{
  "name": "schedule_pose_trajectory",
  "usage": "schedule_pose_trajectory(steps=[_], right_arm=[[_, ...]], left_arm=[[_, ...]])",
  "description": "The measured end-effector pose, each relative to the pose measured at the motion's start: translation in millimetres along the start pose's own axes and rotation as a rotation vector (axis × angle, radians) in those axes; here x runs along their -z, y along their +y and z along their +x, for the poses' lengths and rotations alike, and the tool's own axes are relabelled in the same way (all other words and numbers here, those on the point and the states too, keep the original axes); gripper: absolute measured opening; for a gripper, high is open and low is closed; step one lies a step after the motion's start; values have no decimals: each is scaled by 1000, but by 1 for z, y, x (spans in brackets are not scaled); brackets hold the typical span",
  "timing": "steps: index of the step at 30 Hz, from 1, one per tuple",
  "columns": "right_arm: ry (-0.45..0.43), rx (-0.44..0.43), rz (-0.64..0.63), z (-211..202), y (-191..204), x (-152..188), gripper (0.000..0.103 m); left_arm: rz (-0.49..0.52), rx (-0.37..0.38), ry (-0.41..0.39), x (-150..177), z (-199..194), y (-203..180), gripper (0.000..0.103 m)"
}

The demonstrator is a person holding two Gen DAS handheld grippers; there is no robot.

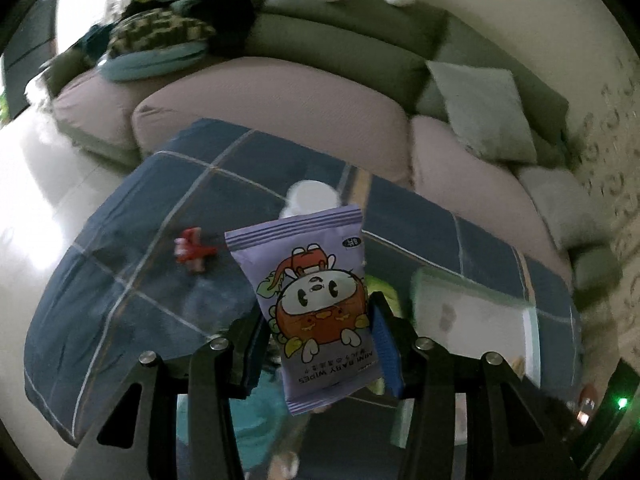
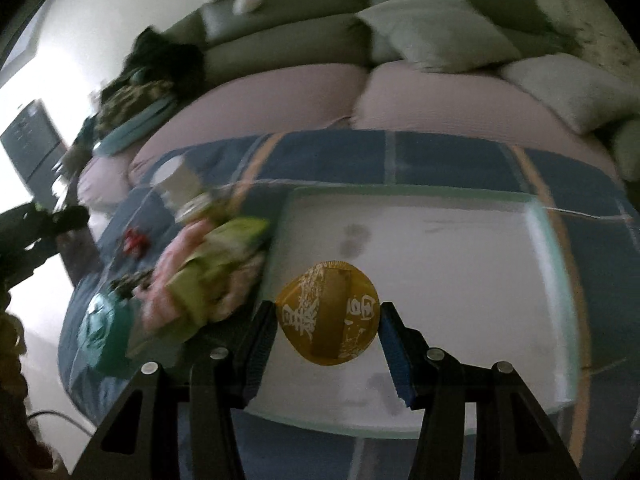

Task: Organize soft objects
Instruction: 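Carry both packets over the white tray and open both tools to drop them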

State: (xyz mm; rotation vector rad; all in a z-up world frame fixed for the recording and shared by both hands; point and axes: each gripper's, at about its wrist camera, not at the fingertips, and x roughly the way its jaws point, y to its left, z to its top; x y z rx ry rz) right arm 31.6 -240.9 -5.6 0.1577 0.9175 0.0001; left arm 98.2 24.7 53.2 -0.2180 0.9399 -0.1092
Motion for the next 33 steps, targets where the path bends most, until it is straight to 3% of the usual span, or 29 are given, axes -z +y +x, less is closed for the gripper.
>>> schedule_pose_trajectory(steps=[16,24,27,33], right_arm=[[-38,196,249,-18,-97,-1,55],[-24,308,337,-20,-134,7,55],[-15,352,354,-20,-144,10,55],[-2,356,381,-17,-153,12,55]], left_arm=[[263,64,54,5,16,-116,49],[396,140,121,31,52,-187,50],[430,160,157,46,68,-200,50],[454,156,209,65,89,-210,50]])
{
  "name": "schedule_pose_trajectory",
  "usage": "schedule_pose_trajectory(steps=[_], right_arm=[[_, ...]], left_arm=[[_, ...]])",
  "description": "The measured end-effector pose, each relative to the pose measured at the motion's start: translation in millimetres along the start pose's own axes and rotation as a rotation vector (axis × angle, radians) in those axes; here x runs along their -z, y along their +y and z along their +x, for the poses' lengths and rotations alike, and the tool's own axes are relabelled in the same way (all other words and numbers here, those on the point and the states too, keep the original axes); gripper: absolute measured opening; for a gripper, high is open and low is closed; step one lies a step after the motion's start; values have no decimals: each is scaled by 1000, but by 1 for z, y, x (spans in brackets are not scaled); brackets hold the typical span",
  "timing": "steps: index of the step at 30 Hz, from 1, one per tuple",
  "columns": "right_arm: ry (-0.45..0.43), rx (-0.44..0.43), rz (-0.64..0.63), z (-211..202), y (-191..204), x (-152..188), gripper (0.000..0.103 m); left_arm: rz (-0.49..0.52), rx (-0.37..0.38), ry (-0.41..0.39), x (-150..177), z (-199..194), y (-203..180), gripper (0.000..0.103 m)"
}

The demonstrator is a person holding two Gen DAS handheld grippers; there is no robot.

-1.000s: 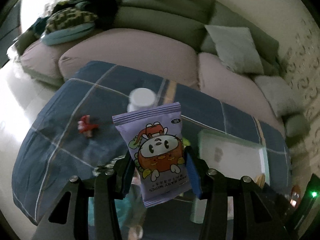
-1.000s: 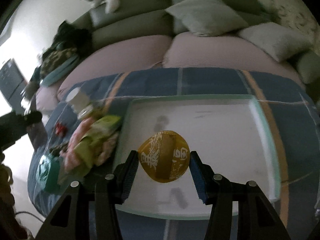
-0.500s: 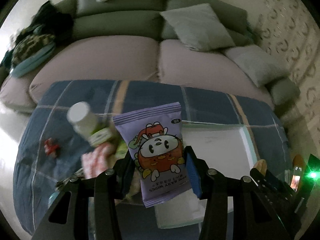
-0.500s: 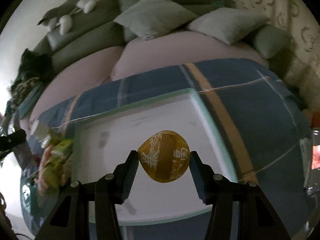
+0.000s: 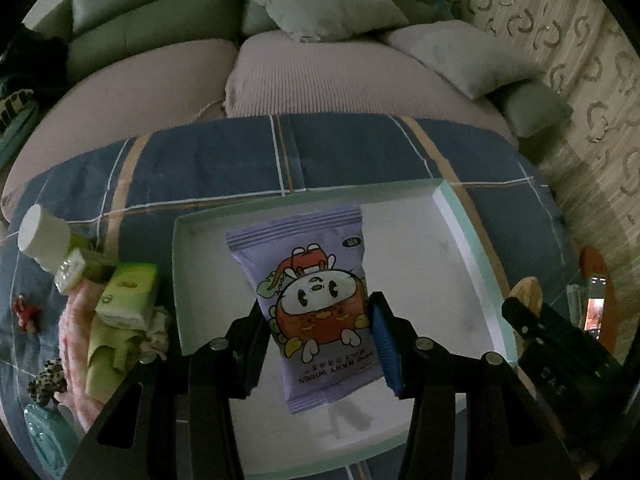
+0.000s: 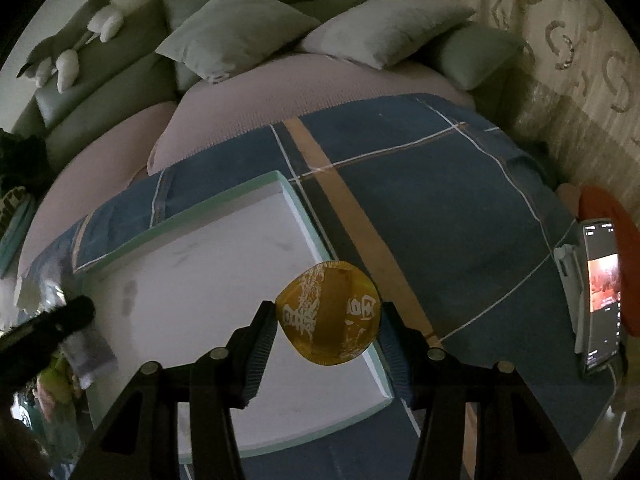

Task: Organize soft objects
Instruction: 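Carry both packets over the white tray and open both tools to drop them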

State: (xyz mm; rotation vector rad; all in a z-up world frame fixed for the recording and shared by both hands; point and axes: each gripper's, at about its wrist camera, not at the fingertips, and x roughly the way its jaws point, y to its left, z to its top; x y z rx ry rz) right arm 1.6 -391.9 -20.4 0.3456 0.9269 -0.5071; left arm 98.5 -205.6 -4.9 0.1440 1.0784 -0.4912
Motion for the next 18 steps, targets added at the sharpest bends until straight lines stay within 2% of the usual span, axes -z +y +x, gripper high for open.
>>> schedule_pose_trajectory(steps=[18], right_arm=[[39,-50,0,15,1,3,56]], left_arm=[[-55,-59,16,2,12,21,50]])
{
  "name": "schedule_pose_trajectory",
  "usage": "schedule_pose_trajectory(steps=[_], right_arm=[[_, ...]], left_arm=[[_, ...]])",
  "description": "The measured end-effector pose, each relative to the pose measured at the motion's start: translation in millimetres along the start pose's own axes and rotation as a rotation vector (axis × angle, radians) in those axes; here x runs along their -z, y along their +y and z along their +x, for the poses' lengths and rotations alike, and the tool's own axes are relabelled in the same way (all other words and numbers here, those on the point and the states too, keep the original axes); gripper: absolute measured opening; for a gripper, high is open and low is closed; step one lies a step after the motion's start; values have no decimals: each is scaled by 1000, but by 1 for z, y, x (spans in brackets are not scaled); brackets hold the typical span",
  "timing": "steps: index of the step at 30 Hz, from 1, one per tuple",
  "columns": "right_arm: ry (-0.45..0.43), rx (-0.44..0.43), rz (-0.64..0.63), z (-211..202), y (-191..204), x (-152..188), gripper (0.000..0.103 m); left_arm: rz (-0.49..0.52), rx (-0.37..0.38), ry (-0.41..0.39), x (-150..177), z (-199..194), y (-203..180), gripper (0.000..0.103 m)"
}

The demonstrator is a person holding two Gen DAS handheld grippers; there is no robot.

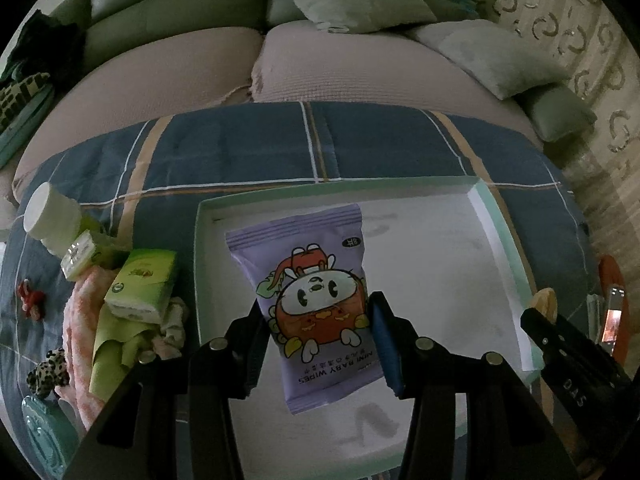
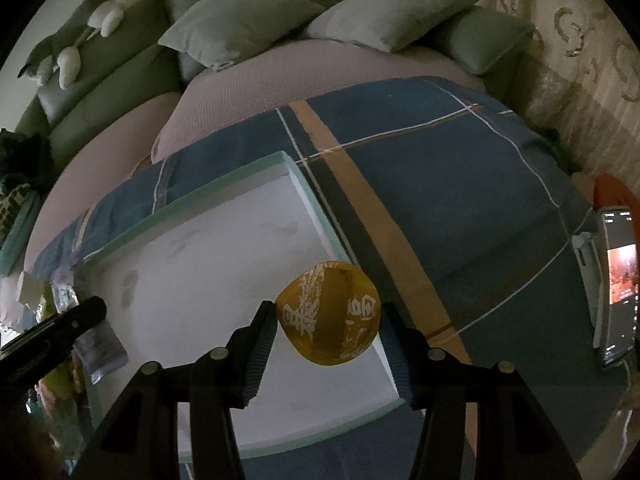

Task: Organize soft objects
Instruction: 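Carry both packets over the white tray and open both tools to drop them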

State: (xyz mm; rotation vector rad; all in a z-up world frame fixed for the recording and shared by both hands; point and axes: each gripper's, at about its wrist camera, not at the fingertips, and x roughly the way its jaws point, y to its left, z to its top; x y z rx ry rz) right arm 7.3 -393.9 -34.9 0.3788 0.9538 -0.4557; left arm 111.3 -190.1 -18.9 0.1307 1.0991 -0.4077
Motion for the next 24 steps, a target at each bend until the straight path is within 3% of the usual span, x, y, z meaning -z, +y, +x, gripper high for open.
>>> schedule_pose_trajectory(steps=[4,7,18,20,22,24], right_arm=[[1,-10,-11,-1,4,2,56],[0,-14,-9,0,3,2,56],[-6,2,-20,-3,8,3,58],[-5,2,-29,-2,9,4,62],[-4,-2,-34,-1,10,3,77],[-6,-7,-37,-2,10,3,80]], left_arm=[[-16,-4,-2,-1,-2,4,52],[-20,-10,-14,-1,-6,5,72],[-74,-41,-31,-2,-13,23,74],[-91,-49,-27,-1,-13,28,77],[-106,-51,-25,-1,-13,32,83],[-119,-51,-24,0,-12,36,86]])
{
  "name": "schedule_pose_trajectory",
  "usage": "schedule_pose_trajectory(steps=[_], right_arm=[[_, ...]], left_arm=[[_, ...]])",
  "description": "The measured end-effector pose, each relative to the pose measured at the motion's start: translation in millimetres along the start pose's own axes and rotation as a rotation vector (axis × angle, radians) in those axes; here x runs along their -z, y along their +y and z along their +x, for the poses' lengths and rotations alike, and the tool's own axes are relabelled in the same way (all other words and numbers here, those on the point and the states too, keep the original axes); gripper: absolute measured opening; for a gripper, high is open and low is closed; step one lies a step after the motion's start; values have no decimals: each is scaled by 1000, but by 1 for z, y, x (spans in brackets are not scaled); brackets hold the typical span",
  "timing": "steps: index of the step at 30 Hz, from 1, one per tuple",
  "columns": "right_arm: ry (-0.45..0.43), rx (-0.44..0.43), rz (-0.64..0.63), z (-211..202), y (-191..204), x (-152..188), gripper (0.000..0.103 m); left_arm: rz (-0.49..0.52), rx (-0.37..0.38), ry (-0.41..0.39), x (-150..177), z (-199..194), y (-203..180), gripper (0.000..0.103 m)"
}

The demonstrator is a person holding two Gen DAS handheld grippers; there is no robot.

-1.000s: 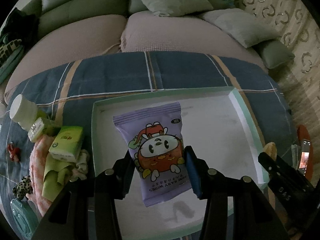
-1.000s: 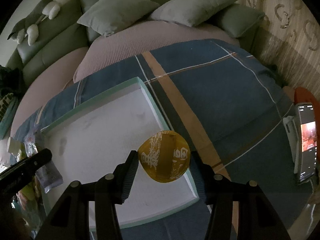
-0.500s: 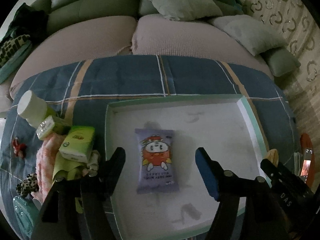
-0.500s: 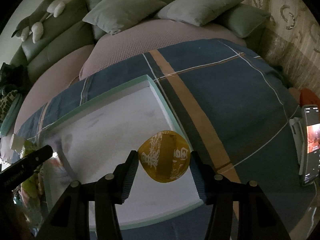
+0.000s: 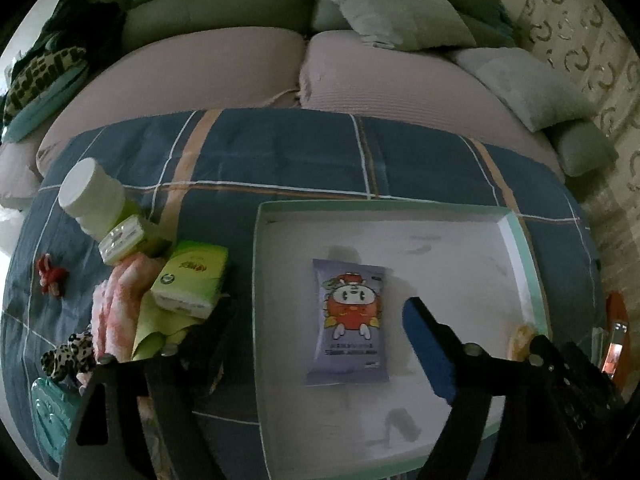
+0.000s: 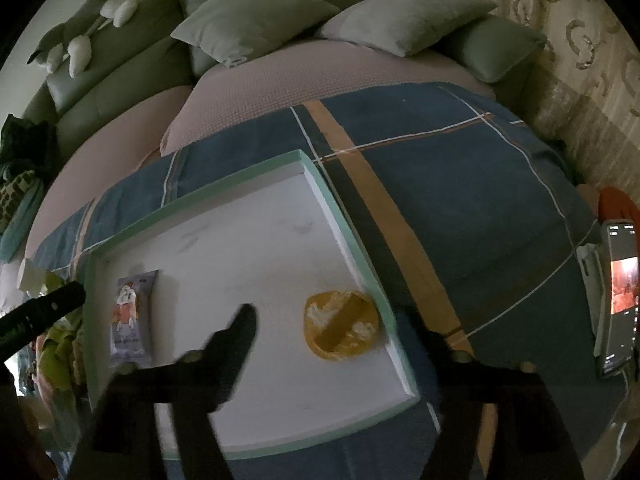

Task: Organize soft objects
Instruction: 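Carry both packets over the white tray and open both tools to drop them, then withdraw both open tools from the tray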

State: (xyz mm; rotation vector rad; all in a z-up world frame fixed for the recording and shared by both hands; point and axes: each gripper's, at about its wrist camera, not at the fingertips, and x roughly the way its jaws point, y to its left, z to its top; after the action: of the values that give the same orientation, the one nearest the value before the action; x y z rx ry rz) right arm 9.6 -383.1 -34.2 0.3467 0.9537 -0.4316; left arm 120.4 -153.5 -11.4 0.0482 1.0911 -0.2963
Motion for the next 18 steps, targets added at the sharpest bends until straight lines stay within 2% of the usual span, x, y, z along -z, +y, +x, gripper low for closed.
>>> schedule_pose_trajectory(steps=[4,7,8,9,10,15,18], right_arm=[[-5,3,-13,-1,3,1,88],[-4,9,-28,0,5,1,89],[-4,9,-31,0,5,1,92],[-6,9,-34,0,5,1,101],[-13,8,-38,-1,6,2,103],[-20,-12,-50,-3,9,2,103],[-15,5,-68,-2,12,2,103]], left_arm=[[-26,-14,6,1,2,8,86],[-43,-30,19,2,4,12,86],[-46,-38,20,2,5,14,86],[-53,-46,21,3,5,16,86],[-58,-50,20,3,5,18,86],[-76,-57,21,2,3,25,86],[-86,-57,29,2,3,28,87]])
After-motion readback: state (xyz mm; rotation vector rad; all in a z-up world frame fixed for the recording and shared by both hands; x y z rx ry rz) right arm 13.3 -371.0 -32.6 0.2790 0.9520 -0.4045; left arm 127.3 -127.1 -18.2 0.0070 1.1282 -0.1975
